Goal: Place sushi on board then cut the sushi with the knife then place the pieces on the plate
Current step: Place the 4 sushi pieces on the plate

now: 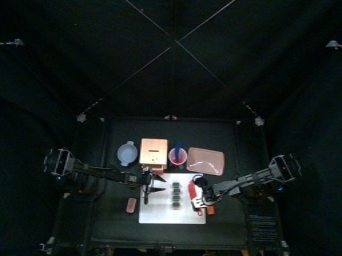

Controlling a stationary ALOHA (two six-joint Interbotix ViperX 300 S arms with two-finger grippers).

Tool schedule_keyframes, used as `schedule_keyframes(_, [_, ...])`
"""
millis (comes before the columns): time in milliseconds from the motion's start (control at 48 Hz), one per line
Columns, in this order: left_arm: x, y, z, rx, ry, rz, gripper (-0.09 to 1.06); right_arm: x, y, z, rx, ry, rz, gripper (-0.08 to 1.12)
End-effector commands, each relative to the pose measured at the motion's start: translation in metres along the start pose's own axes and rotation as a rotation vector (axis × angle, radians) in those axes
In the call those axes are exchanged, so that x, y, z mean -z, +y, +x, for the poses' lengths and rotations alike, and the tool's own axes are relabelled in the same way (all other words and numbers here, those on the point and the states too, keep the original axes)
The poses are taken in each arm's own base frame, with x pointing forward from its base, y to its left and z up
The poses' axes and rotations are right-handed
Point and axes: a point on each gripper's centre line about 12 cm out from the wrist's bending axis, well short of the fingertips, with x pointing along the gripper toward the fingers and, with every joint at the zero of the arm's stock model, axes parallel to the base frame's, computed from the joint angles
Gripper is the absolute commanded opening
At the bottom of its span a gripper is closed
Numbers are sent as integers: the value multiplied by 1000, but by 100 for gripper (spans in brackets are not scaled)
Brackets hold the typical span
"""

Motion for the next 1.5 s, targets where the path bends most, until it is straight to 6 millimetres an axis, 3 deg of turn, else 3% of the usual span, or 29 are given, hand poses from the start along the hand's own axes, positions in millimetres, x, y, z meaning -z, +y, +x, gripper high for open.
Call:
schedule_keyframes(21, [-13, 3, 0, -9, -44, 4, 80, -36, 13, -28, -32, -105, -151, 98])
schedule_keyframes(250, [-18, 13, -6, -46, -62, -31, 80, -91, 15, -50, 27, -111, -520, 98])
schedule_keyframes(479, [-21, 38, -17, -147, -83, -128, 80, -137, 25, -38, 19, -87, -777, 97])
schedule_keyframes(688, [-13, 71, -42, -267, -88, -183, 80, -165, 46, -30, 23, -98, -967, 97])
schedule_keyframes(979, [-6, 92, -72, -356, -99, -205, 79, -172, 62, -4, 17, -58, -1108, 97])
schedule_keyframes(1312, [2, 94, -100, -405, -117, -229, 79, -161, 71, 21, 23, -44, -1138, 97])
schedule_keyframes(1500, [6, 92, -103, -405, -111, -229, 79, -157, 73, 38, 28, -27, -1135, 97])
